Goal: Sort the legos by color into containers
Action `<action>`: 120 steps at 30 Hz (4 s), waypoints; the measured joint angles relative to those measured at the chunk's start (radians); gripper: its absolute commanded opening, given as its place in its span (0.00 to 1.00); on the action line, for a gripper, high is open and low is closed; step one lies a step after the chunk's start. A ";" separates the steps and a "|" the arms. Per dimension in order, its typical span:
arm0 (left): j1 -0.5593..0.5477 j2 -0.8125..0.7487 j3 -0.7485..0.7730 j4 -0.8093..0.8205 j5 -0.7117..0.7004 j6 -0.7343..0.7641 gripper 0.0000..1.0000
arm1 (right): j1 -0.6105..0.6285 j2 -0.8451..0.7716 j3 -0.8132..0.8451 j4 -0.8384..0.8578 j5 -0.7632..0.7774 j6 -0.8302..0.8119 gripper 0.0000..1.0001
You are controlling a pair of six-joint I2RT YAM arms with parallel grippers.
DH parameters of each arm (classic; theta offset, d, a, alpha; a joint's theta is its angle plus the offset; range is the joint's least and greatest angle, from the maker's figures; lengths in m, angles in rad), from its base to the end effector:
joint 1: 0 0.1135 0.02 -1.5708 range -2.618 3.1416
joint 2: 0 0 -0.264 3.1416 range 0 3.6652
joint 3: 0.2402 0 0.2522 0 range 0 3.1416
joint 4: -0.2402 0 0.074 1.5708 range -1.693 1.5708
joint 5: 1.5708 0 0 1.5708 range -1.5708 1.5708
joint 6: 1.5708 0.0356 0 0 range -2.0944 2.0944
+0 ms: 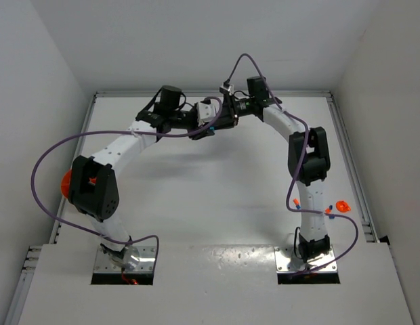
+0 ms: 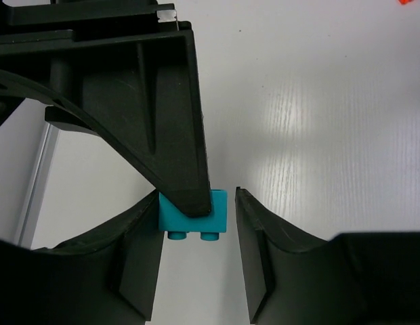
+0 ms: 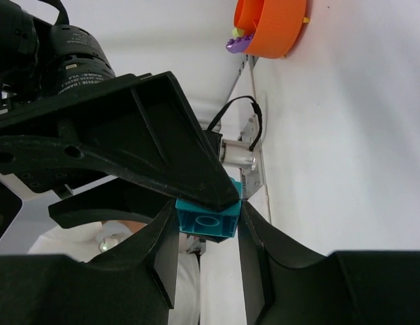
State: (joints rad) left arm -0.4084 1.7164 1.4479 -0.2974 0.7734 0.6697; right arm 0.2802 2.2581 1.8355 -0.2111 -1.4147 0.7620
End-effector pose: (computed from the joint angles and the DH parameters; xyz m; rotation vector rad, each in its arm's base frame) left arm 0.3521 -0.1794 0.3142 1.3936 1.4686 -0.6562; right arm 0.4704 0.1720 0.2247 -0.3848 2.2759 2.1044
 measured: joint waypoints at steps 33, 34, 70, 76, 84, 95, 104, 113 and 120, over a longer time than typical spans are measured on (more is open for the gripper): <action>0.224 -0.027 0.200 -0.251 -0.537 -0.501 0.00 | -0.219 -0.320 -0.110 -0.550 0.933 -0.780 0.76; 0.264 -0.008 0.224 -0.271 -0.566 -0.552 0.00 | -0.218 -0.344 -0.156 -0.549 0.978 -0.815 0.77; 0.942 -0.325 -0.228 -0.502 -0.982 -1.153 0.01 | -0.187 -0.289 -0.127 -0.614 1.085 -0.951 0.77; 0.952 -0.321 -0.228 -0.502 -0.992 -1.158 0.03 | -0.166 -0.269 -0.120 -0.618 1.072 -0.950 0.77; 1.006 -0.250 -0.228 -0.503 -1.007 -1.165 0.06 | -0.154 -0.261 -0.116 -0.630 1.070 -0.950 0.77; 1.008 -0.207 -0.215 -0.498 -0.998 -1.168 0.06 | -0.151 -0.261 -0.116 -0.631 1.070 -0.950 0.77; 1.008 -0.187 -0.145 -0.493 -0.986 -1.153 0.06 | -0.142 -0.260 -0.116 -0.631 1.070 -0.950 0.77; 1.007 -0.143 -0.142 -0.485 -0.982 -1.149 0.06 | -0.127 -0.248 -0.116 -0.632 1.070 -0.952 0.77; 0.992 -0.129 -0.143 -0.478 -0.988 -1.145 0.10 | -0.125 -0.246 -0.116 -0.632 1.072 -0.953 0.77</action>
State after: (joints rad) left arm 0.5835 1.5871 1.3052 -0.7757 -0.2146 -0.4751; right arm 0.1551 2.0125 1.7191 -0.8436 -0.3428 -0.1905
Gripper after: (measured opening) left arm 0.415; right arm 0.768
